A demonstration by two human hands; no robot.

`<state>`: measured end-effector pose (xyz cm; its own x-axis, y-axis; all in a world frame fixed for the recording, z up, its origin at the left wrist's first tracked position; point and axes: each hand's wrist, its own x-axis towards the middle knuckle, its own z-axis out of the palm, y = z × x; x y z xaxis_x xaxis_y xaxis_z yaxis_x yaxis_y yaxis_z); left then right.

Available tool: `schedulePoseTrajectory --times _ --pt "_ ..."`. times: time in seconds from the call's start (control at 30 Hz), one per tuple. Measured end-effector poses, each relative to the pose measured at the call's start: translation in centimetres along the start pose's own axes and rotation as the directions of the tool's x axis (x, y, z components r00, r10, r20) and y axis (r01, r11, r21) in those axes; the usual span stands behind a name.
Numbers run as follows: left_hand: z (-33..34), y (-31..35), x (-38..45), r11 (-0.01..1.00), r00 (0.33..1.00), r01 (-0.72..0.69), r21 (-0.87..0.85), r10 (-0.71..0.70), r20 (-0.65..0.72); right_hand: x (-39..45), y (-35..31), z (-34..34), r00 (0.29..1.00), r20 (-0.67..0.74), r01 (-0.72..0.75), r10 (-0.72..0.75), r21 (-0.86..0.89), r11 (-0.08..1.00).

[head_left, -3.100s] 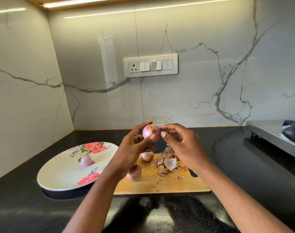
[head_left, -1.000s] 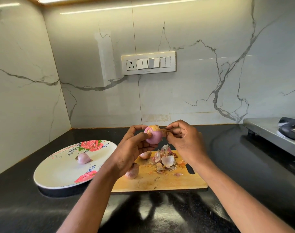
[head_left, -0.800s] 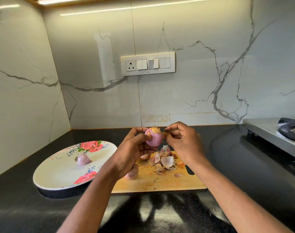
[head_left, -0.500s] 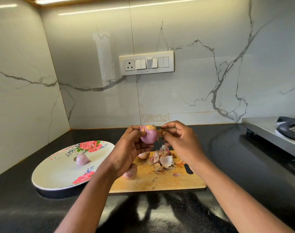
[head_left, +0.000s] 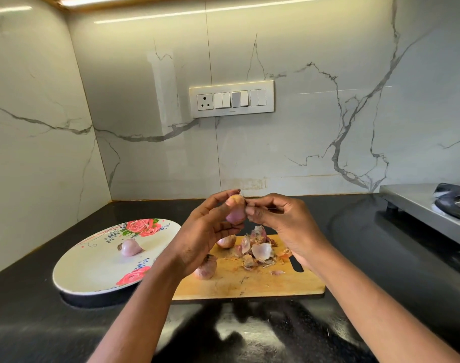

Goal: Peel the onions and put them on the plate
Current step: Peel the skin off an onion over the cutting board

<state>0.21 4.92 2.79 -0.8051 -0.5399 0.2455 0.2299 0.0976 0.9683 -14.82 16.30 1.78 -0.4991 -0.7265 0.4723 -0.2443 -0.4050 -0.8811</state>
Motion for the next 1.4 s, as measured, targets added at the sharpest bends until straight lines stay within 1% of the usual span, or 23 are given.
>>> schedulePoseTrajectory --times 0.1,0.2,0.27,0.37,0.47,0.53,0.57,0.6,0.63,0.67,0.7,0.77,0.8,0.83,0.93,1.0,1.07,1.13,1.2,1.23,1.3,1.33,1.4 --pt "-0.1 -0.1 -0.1 1.000 1.000 -0.021 0.022 0.021 0.012 0.0 0.0 0.0 0.999 -0.019 0.028 -0.028 -0.012 1.000" --pt "-0.3 -0.3 0.0 0.999 0.999 -0.028 0.021 0.028 0.032 0.1 0.0 0.1 0.998 -0.045 0.042 -0.046 -0.080 0.996" --pt "-0.3 -0.3 0.1 1.000 0.999 -0.025 -0.009 0.026 0.038 0.2 -0.1 0.2 0.999 -0.037 0.025 -0.027 -0.055 0.998" --pt "-0.4 -0.4 0.2 0.992 0.998 -0.012 -0.126 0.018 0.053 0.2 -0.5 0.5 0.998 -0.009 -0.061 0.064 0.197 0.978" --pt "-0.3 -0.4 0.3 0.979 0.998 -0.011 -0.205 0.023 0.058 0.2 -0.8 1.0 0.984 0.019 -0.164 0.174 0.461 0.872" --pt "-0.4 -0.4 0.3 0.971 0.999 -0.019 -0.240 0.026 0.026 0.3 -0.7 1.2 0.971 0.029 -0.214 0.237 0.545 0.811" --pt "-0.5 -0.4 0.4 0.969 1.000 -0.029 -0.245 0.030 0.000 0.3 -0.5 1.1 0.969 0.026 -0.224 0.246 0.516 0.827" --pt "-0.7 -0.4 0.5 0.970 0.999 -0.040 -0.238 0.034 -0.031 0.3 -0.3 0.8 0.972 0.015 -0.222 0.236 0.403 0.888" --pt "-1.0 -0.3 0.5 0.975 0.997 -0.050 -0.219 0.038 -0.060 0.3 0.1 0.5 0.978 0.011 -0.207 0.209 0.216 0.954" --pt "-1.2 -0.4 0.6 0.981 0.995 -0.058 -0.187 0.042 -0.089 0.2 0.5 0.2 0.983 0.014 -0.184 0.184 -0.001 0.983" --pt "-1.3 -0.4 0.6 0.987 0.993 -0.062 -0.148 0.045 -0.114 0.0 0.9 -0.1 0.986 0.022 -0.156 0.164 -0.207 0.966" --pt "-1.5 -0.7 0.7 0.997 0.987 -0.059 -0.054 0.050 -0.154 -0.2 1.7 -0.3 0.991 0.063 -0.066 0.122 -0.558 0.827" --pt "-1.5 -0.9 0.7 0.999 0.984 -0.055 0.000 0.054 -0.171 -0.2 1.8 -0.1 0.991 0.082 -0.022 0.103 -0.671 0.741" --pt "-1.5 -1.0 0.7 0.997 0.982 -0.051 0.059 0.061 -0.181 -0.2 1.8 0.0 0.992 0.089 0.003 0.088 -0.718 0.696" --pt "-1.4 -1.1 0.7 0.982 0.977 -0.060 0.180 0.095 -0.189 0.0 1.7 -0.3 0.993 0.097 0.016 0.065 -0.666 0.746" --pt "-1.2 -0.9 0.7 0.980 0.977 -0.069 0.186 0.104 -0.185 0.1 1.6 -0.5 0.993 0.106 0.028 0.053 -0.642 0.766" --pt "-1.1 -0.9 0.7 0.978 0.976 -0.087 0.188 0.122 -0.180 0.1 1.4 -0.5 0.997 0.078 0.057 -0.012 -0.604 0.795" --pt "-1.0 -1.0 0.7 0.963 0.973 -0.107 0.248 0.153 -0.175 0.2 0.8 -0.4 0.998 0.021 0.057 -0.054 -0.475 0.878" --pt "-0.9 -1.3 0.7 0.932 0.969 -0.127 0.339 0.190 -0.158 0.1 0.2 0.0 0.999 0.000 0.043 -0.045 -0.314 0.948" --pt "-0.9 -1.5 0.8 0.908 0.966 -0.144 0.393 0.215 -0.142 0.1 0.1 0.1 0.998 0.002 0.055 -0.057 -0.298 0.953" --pt "-0.7 -1.9 0.9 0.845 0.958 -0.179 0.503 0.266 -0.105 -0.1 0.3 0.5 0.995 0.015 0.095 -0.097 -0.366 0.926" --pt "-0.6 -2.1 0.9 0.820 0.955 -0.193 0.538 0.283 -0.089 -0.2 0.4 0.6 0.994 0.019 0.108 -0.109 -0.393 0.913" --pt "-0.6 -2.2 1.0 0.811 0.955 -0.203 0.549 0.287 -0.070 -0.2 0.5 0.6 0.992 0.019 0.125 -0.128 -0.402 0.907"
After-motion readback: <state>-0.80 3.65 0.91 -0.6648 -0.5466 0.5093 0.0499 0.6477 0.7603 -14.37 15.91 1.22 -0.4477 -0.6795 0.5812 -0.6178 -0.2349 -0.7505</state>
